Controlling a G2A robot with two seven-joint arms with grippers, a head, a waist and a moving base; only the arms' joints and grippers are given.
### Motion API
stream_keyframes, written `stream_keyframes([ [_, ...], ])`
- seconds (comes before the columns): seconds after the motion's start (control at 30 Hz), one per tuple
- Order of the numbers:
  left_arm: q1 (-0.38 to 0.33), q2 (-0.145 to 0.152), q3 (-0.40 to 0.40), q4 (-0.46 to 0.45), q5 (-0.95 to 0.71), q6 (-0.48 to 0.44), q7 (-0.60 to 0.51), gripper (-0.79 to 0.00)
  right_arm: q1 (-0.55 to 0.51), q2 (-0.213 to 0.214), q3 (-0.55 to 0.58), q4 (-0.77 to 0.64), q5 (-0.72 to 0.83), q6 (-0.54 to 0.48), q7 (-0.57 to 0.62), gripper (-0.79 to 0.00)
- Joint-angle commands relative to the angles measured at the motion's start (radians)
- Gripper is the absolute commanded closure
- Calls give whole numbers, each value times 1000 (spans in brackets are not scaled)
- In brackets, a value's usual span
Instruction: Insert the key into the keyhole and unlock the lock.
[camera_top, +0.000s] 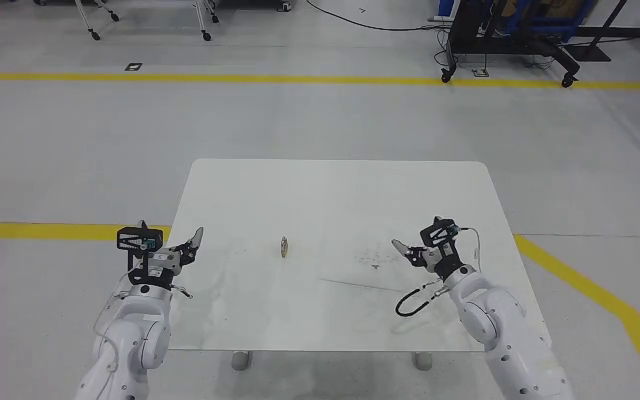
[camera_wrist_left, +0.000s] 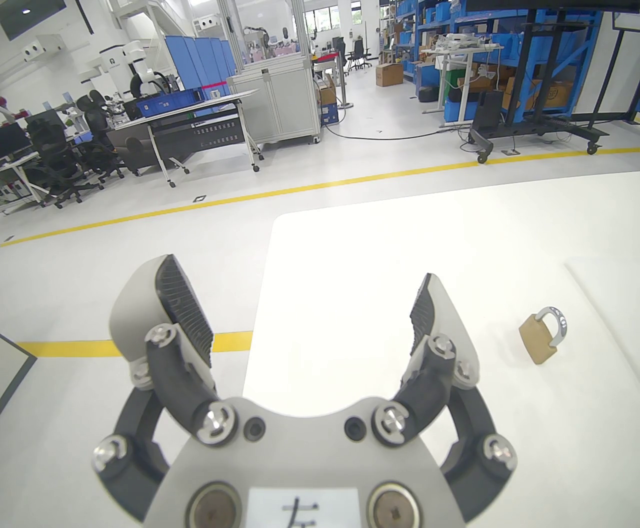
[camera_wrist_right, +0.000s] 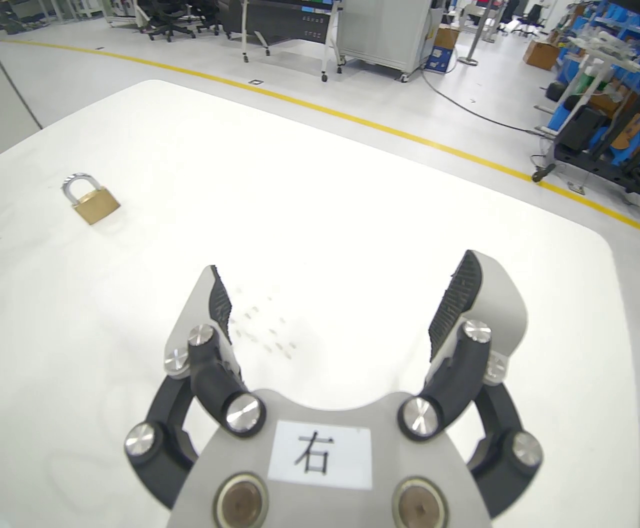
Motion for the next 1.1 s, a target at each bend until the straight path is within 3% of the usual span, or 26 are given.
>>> stream_keyframes([
  [0.0, 0, 0, 0, 0, 0, 0, 0, -785, 26, 1, -21, 31, -8, -81, 0, -785],
  [0.3, 0, 0, 0, 0, 0, 0, 0, -785, 177, 15, -83, 172, -94, -430, -22, -785],
  [0.57, 0, 0, 0, 0, 0, 0, 0, -785, 295, 26, -136, 307, -172, -659, -24, -785],
  [0.67, 0, 0, 0, 0, 0, 0, 0, -785, 343, 26, -166, 355, -202, -689, -2, -730],
  [0.73, 0, 0, 0, 0, 0, 0, 0, -785, 363, 25, -186, 368, -227, -700, -9, -576],
  [0.77, 0, 0, 0, 0, 0, 0, 0, -785, 369, 26, -194, 372, -243, -702, -14, -403],
  [1.07, 0, 0, 0, 0, 0, 0, 0, -785, 401, 29, -250, 408, -339, -684, -66, -126],
])
